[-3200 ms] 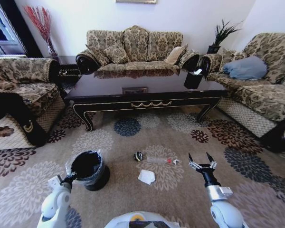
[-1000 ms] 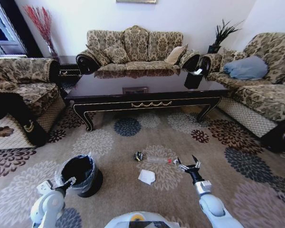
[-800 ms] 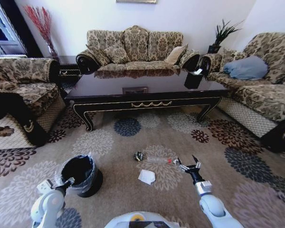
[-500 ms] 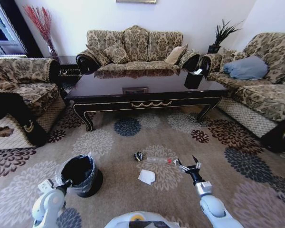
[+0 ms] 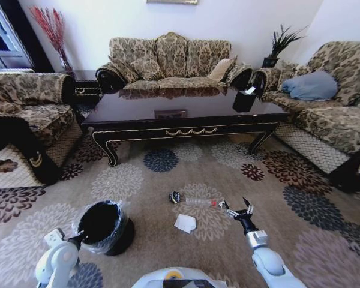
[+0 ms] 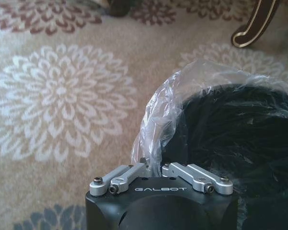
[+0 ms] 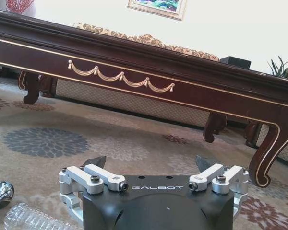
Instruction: Move to the front of the table and pick up the trash from the floor, then place it into the trash bin.
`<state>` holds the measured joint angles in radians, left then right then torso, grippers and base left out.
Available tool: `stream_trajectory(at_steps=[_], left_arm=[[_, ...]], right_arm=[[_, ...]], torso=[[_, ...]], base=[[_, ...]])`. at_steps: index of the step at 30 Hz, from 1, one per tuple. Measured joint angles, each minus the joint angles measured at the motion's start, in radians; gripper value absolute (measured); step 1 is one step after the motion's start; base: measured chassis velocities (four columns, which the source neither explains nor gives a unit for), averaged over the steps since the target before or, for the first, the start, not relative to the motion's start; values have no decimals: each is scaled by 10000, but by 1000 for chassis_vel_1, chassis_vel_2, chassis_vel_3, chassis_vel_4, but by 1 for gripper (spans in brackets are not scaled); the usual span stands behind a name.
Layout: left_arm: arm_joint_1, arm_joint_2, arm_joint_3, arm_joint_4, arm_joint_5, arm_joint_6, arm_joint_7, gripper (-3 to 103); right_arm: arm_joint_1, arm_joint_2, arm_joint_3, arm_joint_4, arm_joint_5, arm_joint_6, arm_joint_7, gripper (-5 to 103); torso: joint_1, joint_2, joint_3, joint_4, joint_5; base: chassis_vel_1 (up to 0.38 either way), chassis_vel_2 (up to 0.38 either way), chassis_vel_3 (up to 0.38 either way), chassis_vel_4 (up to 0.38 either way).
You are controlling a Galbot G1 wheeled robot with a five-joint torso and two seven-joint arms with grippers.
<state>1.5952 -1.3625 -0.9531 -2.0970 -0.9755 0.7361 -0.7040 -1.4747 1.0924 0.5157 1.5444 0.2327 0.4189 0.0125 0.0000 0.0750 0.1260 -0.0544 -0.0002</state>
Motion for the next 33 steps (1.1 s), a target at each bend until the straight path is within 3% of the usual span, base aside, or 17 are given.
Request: stream_trajectory(at_steps=[9, 11, 12, 14, 16, 17, 20, 23, 26, 30, 33], left_arm=[[876, 35, -680, -1717, 627, -244, 659, 4], [1110, 4, -891, -2138, 644, -242, 720, 4], [1287, -12, -1076, -2400, 629, -240, 739, 4], [1362, -24, -1147, -2485, 618, -237, 744, 4], [1603, -101, -1355, -2671, 609, -228, 760, 4], [1603, -101, -1355, -2671, 609, -228, 760, 4], [1917, -257, -1606, -2885, 609, -225, 772, 4], [2083, -344, -1730, -3016, 609, -225, 777, 4], [2398, -519, -1983, -3272, 604, -225, 780, 4], [2560, -648, -2099, -3419, 603, -225, 778, 4], [2608, -699, -2117, -3467, 600, -224, 777, 4]], right_arm=[[733, -402, -439, -692, 151, -186, -261, 100], [1066, -684, -667, -1042, 281, -234, -781, 100], [1396, -969, -885, -1364, 407, -265, -1624, 100], [1540, -1072, -965, -1488, 421, -266, -1985, 100], [2301, -1417, -1408, -2155, 397, -146, -3465, 100], [2301, -1417, -1408, -2155, 397, -146, -3465, 100], [3455, -1548, -2093, -3216, 228, 76, -4712, 100], [3972, -1508, -2464, -3788, 173, 110, -5009, 100], [4897, -1259, -3007, -5198, -35, 246, -5984, 100], [5588, -1001, -3255, -6320, -466, 368, -6663, 100], [5842, -869, -3290, -6778, -619, 385, -6637, 100]], torso=[[0, 0, -1, -1, 5], [0, 0, -1, 2, 4], [0, 0, 0, 0, 5], [0, 0, 0, 0, 5], [0, 1, 0, -2, 0], [0, 1, 0, -2, 0], [1, 1, 0, 4, -1], [0, 1, 0, 2, 2], [0, 0, 0, 1, 3], [0, 1, 0, 0, 1], [0, 0, 0, 0, 1]], base=[[0, 0, 0, 0], [0, 0, 0, 0], [0, 0, 0, 0], [0, 0, 0, 0], [0, 0, 0, 0], [0, 0, 0, 0], [0, 0, 0, 0], [0, 0, 0, 0], [0, 0, 0, 0], [0, 0, 0, 0], [0, 0, 0, 0]])
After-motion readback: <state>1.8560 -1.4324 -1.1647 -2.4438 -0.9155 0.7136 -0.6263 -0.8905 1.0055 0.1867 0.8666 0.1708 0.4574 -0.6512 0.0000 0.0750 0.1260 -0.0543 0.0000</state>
